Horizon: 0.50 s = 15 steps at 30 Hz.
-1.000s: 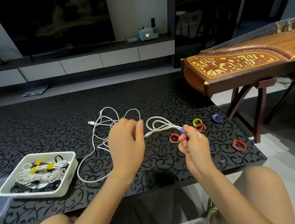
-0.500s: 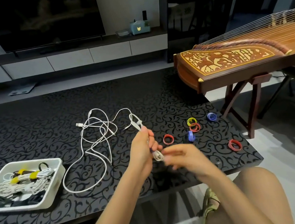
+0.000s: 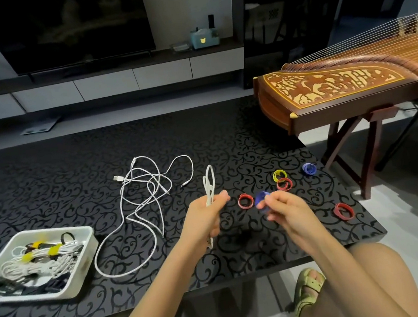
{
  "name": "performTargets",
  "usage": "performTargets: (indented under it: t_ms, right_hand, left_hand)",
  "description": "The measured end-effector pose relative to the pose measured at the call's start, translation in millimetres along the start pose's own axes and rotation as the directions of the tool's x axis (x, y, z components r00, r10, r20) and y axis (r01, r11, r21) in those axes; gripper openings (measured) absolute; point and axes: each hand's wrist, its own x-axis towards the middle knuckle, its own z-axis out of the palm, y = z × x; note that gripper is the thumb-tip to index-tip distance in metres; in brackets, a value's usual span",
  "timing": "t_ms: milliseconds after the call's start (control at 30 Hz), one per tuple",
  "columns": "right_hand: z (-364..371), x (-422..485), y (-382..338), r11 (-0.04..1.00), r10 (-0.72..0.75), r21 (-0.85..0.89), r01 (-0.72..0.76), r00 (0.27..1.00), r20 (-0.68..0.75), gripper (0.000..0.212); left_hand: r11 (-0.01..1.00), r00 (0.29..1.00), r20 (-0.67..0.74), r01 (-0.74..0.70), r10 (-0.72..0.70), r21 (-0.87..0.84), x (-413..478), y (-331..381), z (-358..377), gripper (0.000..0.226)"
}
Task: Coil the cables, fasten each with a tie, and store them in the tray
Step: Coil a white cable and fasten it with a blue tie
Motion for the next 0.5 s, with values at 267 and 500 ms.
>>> performTargets:
  t_ms: [267,500]
  right_hand:
    - [56,-40,-34,0.951,0.034,0.269,-0.149,0.921,0.389,0.011]
    - [76,-41,-40,0.967,0.077,0.191,-0.166,0.912,0.402,0.013]
  left_hand:
    - [0.991,0.976,0.183,-0.104,0.118,-0.083,-35,8,-8,0.022]
    - [0.974,0.964,0.202,-0.198,0.173,0.110,-56,14,-29,0.022]
